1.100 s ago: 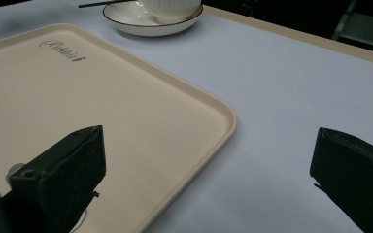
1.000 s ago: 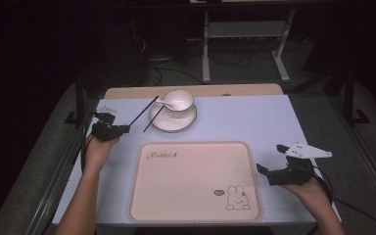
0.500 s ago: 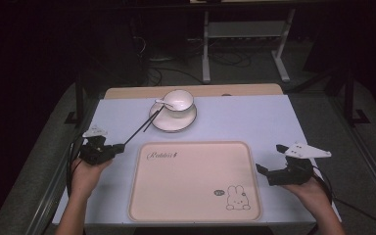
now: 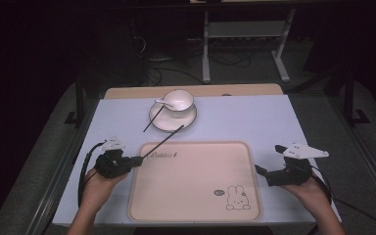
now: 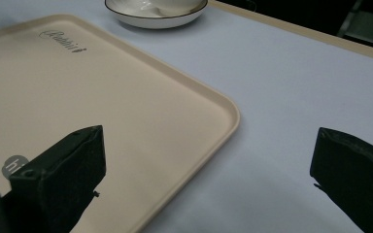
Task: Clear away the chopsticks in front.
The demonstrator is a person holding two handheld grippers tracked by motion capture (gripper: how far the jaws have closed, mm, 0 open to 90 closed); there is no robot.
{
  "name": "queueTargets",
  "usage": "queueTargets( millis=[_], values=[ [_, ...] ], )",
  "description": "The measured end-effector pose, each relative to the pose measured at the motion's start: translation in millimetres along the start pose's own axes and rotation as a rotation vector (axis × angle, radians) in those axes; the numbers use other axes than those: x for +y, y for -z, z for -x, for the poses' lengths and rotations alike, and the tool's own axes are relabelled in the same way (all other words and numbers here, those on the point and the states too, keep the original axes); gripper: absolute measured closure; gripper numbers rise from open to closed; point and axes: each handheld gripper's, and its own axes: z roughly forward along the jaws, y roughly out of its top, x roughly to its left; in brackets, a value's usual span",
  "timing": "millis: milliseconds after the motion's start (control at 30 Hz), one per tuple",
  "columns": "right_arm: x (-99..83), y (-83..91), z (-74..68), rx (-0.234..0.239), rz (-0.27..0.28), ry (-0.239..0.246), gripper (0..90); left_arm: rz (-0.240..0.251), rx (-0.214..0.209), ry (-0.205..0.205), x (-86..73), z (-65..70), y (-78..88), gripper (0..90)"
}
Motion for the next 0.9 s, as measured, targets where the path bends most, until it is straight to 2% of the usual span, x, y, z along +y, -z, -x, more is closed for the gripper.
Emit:
queueTargets(
  millis=[167, 300, 600, 767, 900],
  values=[
    [-0.5, -0.4, 0.0, -0.005, -0.004, -0.001, 0.0, -0.05, -0.049, -0.029, 0.3, 10.1, -15.0, 86.1],
    [-0.9, -0.5, 0.7, -0.007, -0.001, -0.003, 0.0, -0.098, -0.069, -0.05, -2.4, 13.6, -24.8, 86.1],
    [-1.1, -0.2, 0.2, -0.008, -0.003, -0.002, 0.0, -0.15, -0.066, -0.069, -7.4, 12.6, -34.0, 85.6],
    [-1.0, -0.3, -0.1, -0.009, -0.004, -0.002, 0.0, -0.209, -0.064, -0.07, -12.5, 9.5, -40.2, 85.4],
    [-1.0, 0.0, 0.2, -0.009, -0.002, -0.004, 0.0, -0.213, -0.062, -0.066, -13.4, 8.7, -41.2, 85.1]
  ],
)
